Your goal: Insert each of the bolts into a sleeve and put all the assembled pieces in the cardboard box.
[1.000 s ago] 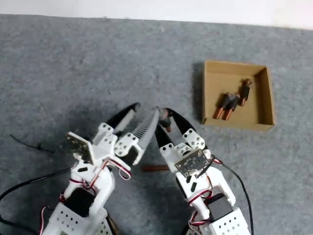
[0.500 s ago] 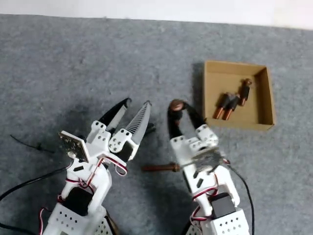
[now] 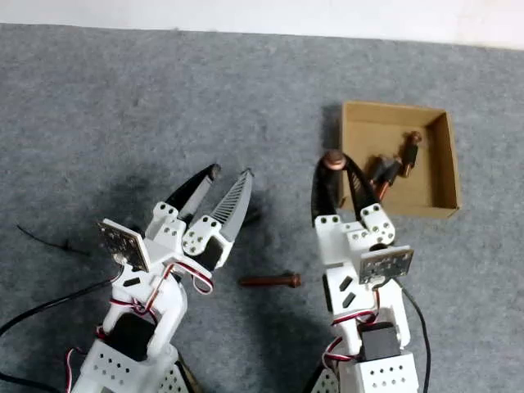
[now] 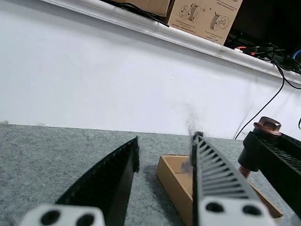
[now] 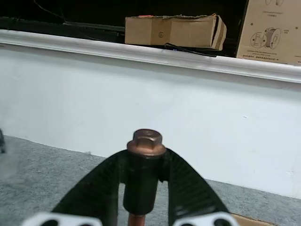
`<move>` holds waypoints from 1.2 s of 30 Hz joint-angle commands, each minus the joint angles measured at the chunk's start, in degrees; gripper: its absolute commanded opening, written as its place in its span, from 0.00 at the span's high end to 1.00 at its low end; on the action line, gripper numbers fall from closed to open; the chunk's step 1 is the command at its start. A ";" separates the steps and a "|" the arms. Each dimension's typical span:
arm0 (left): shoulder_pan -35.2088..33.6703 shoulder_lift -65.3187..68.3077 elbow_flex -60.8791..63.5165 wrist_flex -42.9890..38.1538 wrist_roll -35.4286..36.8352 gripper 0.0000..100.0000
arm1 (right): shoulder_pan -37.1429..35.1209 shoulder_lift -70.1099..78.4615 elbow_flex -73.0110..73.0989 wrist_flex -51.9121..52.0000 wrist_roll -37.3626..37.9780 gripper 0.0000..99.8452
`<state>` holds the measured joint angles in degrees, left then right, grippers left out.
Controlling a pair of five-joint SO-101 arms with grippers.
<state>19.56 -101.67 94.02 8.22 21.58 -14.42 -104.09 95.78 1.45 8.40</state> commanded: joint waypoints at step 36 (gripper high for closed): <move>-4.35 -0.84 3.30 0.88 0.35 0.82 | 20.97 102.99 -63.43 -6.02 -13.63 0.99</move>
<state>15.34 -101.67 96.04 8.22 21.58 5.45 -8.53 45.23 -10.86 -3.82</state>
